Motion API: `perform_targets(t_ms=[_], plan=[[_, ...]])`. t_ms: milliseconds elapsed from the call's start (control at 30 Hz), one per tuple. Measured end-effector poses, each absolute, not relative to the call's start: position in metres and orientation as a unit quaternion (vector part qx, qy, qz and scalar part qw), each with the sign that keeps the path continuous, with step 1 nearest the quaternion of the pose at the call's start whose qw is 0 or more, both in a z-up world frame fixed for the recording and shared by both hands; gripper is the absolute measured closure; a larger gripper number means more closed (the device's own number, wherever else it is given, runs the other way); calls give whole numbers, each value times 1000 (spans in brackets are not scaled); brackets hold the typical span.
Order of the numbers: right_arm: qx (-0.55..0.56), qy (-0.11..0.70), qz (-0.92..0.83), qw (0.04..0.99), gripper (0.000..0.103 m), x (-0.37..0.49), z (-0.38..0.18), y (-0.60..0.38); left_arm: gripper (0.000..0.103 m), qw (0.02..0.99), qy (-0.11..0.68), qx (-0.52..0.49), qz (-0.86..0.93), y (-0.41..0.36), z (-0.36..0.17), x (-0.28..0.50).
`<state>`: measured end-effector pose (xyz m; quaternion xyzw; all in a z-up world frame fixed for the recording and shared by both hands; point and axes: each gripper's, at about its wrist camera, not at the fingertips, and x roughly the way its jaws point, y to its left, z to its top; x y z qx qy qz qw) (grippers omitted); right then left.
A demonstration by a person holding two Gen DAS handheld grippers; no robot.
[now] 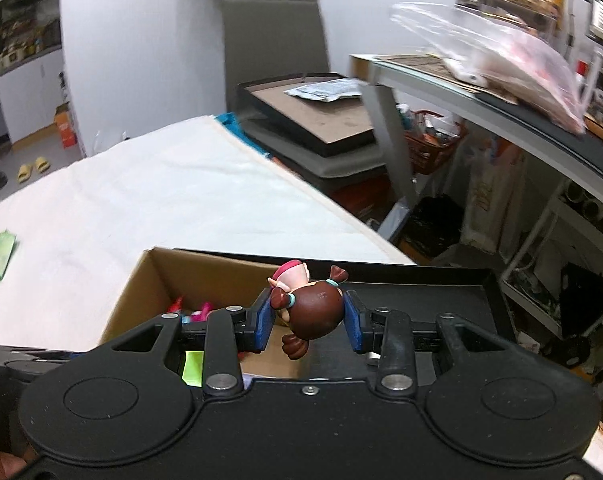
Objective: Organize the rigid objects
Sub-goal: 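Lift the doll figurine with the right gripper and carry it over the box, then open the right gripper to drop the doll figurine into the box, then move the right gripper to the white phone charger and close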
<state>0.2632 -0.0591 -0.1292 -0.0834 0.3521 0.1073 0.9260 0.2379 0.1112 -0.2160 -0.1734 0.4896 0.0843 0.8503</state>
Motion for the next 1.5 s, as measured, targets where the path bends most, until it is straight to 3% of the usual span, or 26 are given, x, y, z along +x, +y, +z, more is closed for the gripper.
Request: perform_targets(t_ms=[400,600,833,1500], plan=[[-113,366,118,916,67,272,-139,-25,88,837,486,-233,96,122,-215,230],[-116,363,122,916,66,277,-137,-17,85,837,486,-234,93,121,-213,231],[-126,354,109,920,55,270,-133,-25,85,836,488,-232,92,122,-212,232],[-109,363,95,921,55,275,-143,-72,85,836,502,-200,97,112,-210,238]])
